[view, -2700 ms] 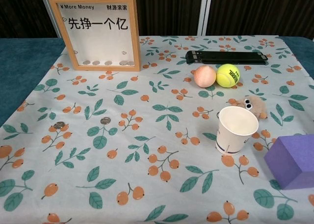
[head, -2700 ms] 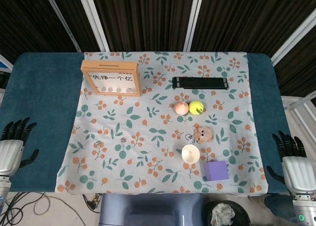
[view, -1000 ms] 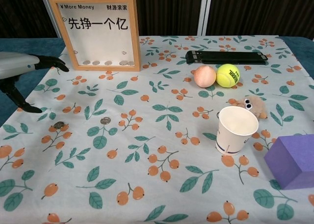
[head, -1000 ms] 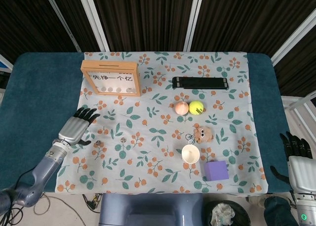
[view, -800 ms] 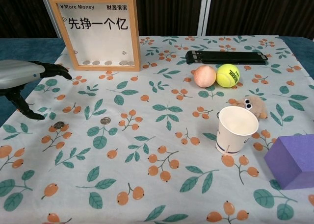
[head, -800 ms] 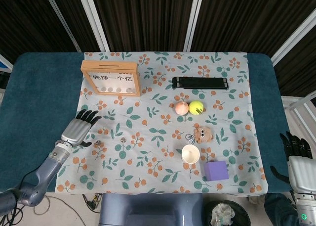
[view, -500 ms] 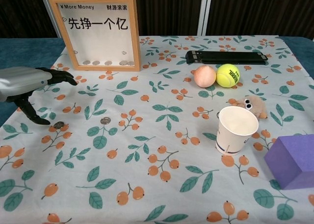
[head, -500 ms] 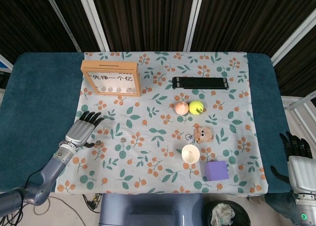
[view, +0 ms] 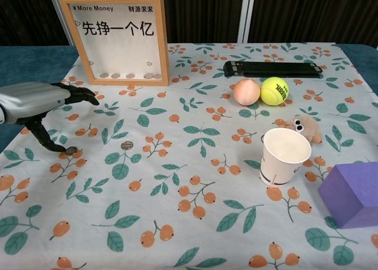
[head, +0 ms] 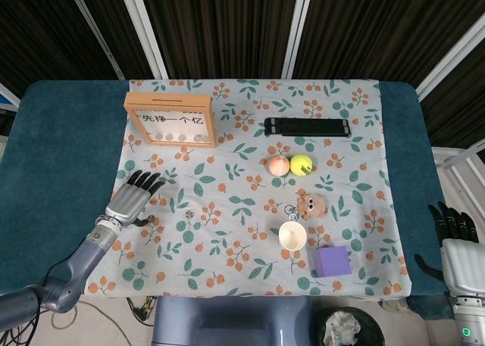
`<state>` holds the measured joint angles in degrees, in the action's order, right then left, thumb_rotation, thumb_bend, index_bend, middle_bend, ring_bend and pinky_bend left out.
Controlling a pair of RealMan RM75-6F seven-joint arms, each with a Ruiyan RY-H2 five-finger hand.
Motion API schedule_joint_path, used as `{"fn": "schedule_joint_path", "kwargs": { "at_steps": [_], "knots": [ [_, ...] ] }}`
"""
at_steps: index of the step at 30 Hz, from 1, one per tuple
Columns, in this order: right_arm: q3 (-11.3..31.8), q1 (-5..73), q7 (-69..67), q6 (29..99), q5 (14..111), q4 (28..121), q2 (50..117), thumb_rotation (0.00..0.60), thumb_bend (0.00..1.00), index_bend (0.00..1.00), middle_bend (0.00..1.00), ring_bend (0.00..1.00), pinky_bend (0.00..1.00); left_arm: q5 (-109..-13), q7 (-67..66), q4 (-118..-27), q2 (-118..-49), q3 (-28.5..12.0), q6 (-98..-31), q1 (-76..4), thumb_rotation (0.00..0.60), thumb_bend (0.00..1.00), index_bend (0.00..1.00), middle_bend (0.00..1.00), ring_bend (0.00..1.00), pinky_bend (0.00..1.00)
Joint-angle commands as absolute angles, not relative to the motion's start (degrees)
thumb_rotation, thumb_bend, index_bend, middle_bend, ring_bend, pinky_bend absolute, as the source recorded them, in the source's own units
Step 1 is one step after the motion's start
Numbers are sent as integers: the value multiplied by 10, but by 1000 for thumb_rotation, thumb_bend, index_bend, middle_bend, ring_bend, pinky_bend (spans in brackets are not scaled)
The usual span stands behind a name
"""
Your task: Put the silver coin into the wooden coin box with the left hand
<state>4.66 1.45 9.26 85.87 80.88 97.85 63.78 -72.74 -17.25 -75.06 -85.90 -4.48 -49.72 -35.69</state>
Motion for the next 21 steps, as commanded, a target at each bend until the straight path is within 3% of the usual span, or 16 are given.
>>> {"fn": "schedule_joint_path", "kwargs": {
  "at_steps": [1,21],
  "knots": [
    [47,14,93,859,809,978,638,600,261,21,1,0,0,-727,-174,-751,-859,-44,-498,-357,600,128,139,0,0,0],
    [48,15,91,857,805,980,638,600,261,21,1,0,0,-718,-183,-744,-869,-37,-487,-369,600,128,139,0,0,0]
  ]
}}
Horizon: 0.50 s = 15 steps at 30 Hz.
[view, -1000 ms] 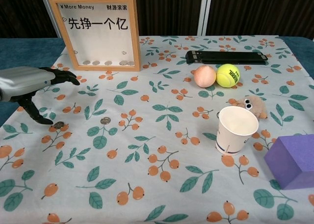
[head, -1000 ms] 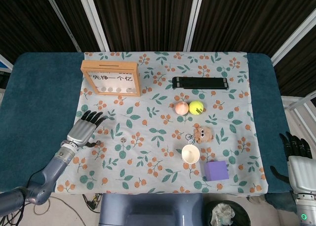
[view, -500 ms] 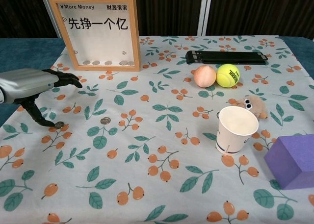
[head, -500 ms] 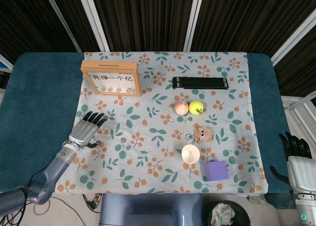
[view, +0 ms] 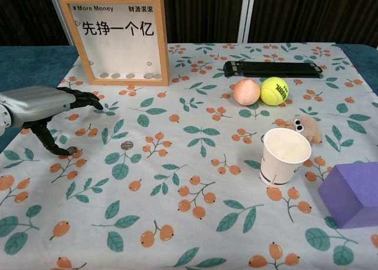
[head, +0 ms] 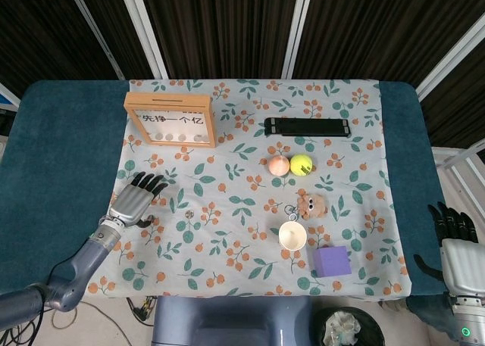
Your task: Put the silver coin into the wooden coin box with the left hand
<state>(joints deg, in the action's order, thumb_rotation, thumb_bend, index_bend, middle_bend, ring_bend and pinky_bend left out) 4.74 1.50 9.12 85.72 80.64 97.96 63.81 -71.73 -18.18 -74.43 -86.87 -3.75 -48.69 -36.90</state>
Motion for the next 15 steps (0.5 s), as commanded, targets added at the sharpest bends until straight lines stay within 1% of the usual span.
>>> {"fn": "schedule_joint_path", "kwargs": {
  "at_steps": [1,15],
  "knots": [
    [48,15,91,857,805,980,638,600,261,21,1,0,0,-718,-183,-744,-870,-36,-488,-370,600,128,139,0,0,0],
    [48,16,89,857,806,980,638,600,261,21,1,0,0,-711,-200,-739,-878,-29,-484,-375,600,128,171,0,0,0]
  ]
}}
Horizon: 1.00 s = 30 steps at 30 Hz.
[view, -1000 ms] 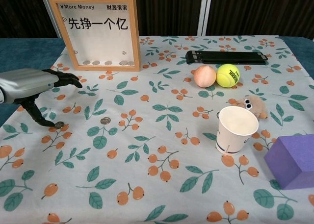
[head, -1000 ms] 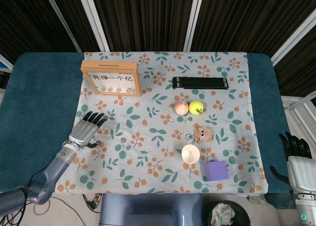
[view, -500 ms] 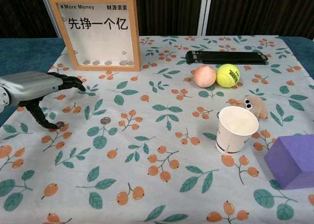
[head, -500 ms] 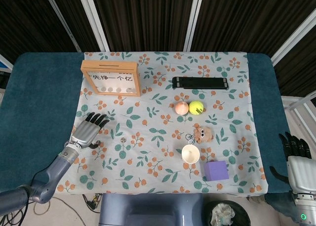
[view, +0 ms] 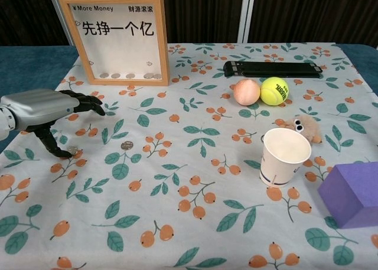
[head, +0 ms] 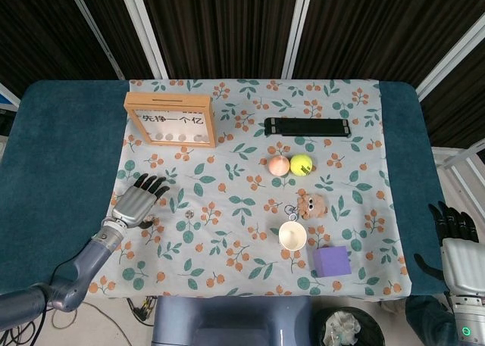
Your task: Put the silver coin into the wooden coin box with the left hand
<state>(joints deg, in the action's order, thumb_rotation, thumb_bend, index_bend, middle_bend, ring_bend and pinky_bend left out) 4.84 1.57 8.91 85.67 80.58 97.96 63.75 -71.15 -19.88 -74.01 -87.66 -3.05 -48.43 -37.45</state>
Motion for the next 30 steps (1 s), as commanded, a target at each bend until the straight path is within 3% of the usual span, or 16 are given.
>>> {"fn": "schedule_joint_path", "kwargs": {
  "at_steps": [1,5,17,30],
  "knots": [
    [48,16,89,856,806,980,637,600,261,21,1,0,0,-712,-200,-738,-879,-29,-484,-375,600,129,176,0,0,0],
    [48,16,89,856,806,979,637,600,261,21,1,0,0,-714,-198,-731,-884,-26,-484,-375,600,128,219,0,0,0],
    [46,17,86,853,807,980,637,600,262,21,1,0,0,-736,-180,-717,-892,-17,-496,-373,600,191,530,12,0,0],
    [45,18,84,848,805,983,634,600,261,21,1,0,0,-739,-172,-707,-893,-12,-493,-370,600,268,603,28,0,0]
  ]
}}
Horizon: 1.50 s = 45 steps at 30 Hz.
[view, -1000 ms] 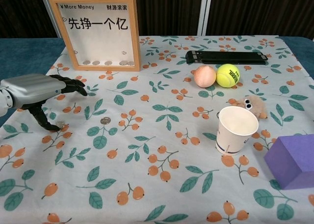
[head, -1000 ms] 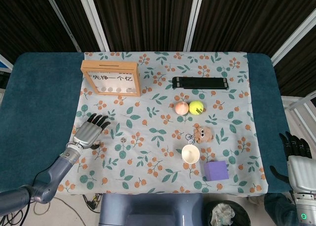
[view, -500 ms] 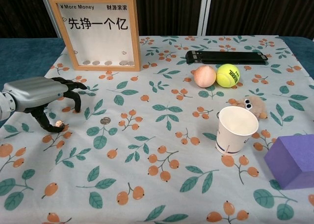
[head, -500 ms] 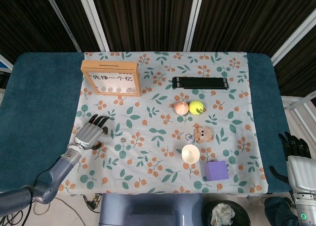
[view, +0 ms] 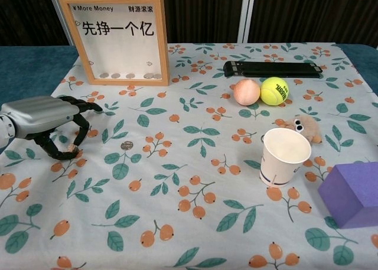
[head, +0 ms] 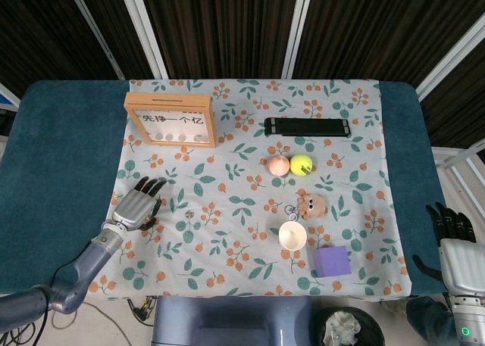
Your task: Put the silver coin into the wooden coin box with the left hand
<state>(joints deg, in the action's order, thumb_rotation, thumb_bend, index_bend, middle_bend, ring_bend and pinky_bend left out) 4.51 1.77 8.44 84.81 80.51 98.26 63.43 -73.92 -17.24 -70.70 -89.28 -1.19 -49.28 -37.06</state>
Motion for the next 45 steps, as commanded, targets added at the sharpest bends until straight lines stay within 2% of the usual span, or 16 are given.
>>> {"fn": "schedule_joint_path", "kwargs": {
  "at_steps": [1,5,10,12,18,23,26,32,37,40,45],
  "knots": [
    [45,18,84,848,805,983,634,600,261,21,1,0,0,-739,-171,-707,-892,-12,-493,-370,600,280,605,29,0,0],
    [45,18,83,846,804,983,634,600,262,21,1,0,0,-740,-170,-709,-890,-12,-495,-370,600,347,607,29,0,0],
    [44,18,84,843,802,985,633,600,262,21,1,0,0,-737,-165,-711,-889,-12,-491,-369,600,493,610,29,0,0],
    [44,19,87,843,802,985,632,600,261,21,1,0,0,-731,-165,-710,-888,-14,-490,-368,600,521,610,29,0,0],
    [43,19,91,843,801,985,633,600,261,21,1,0,0,-710,-171,-716,-885,-22,-486,-367,600,562,608,29,0,0],
    [43,19,92,843,800,986,633,600,262,21,1,0,0,-694,-172,-753,-854,-40,-486,-372,600,563,608,30,0,0],
    [44,19,91,843,799,987,632,600,261,21,1,0,0,-675,-174,-813,-803,-58,-475,-382,600,566,611,32,0,0],
    [45,19,91,841,793,988,631,600,261,21,1,0,0,-598,-202,-964,-646,-105,-427,-421,600,573,662,66,0,0],
    [47,21,89,837,789,990,629,600,261,21,1,0,0,-465,-195,-1029,-505,-142,-324,-491,600,570,664,67,0,0],
    [49,20,87,838,786,989,630,600,261,21,1,0,0,-396,-207,-1022,-442,-135,-257,-549,600,569,665,67,0,0],
    [52,19,85,840,780,990,631,600,261,21,1,0,0,-311,-196,-976,-386,-100,-162,-641,600,568,660,69,0,0]
  ]
}}
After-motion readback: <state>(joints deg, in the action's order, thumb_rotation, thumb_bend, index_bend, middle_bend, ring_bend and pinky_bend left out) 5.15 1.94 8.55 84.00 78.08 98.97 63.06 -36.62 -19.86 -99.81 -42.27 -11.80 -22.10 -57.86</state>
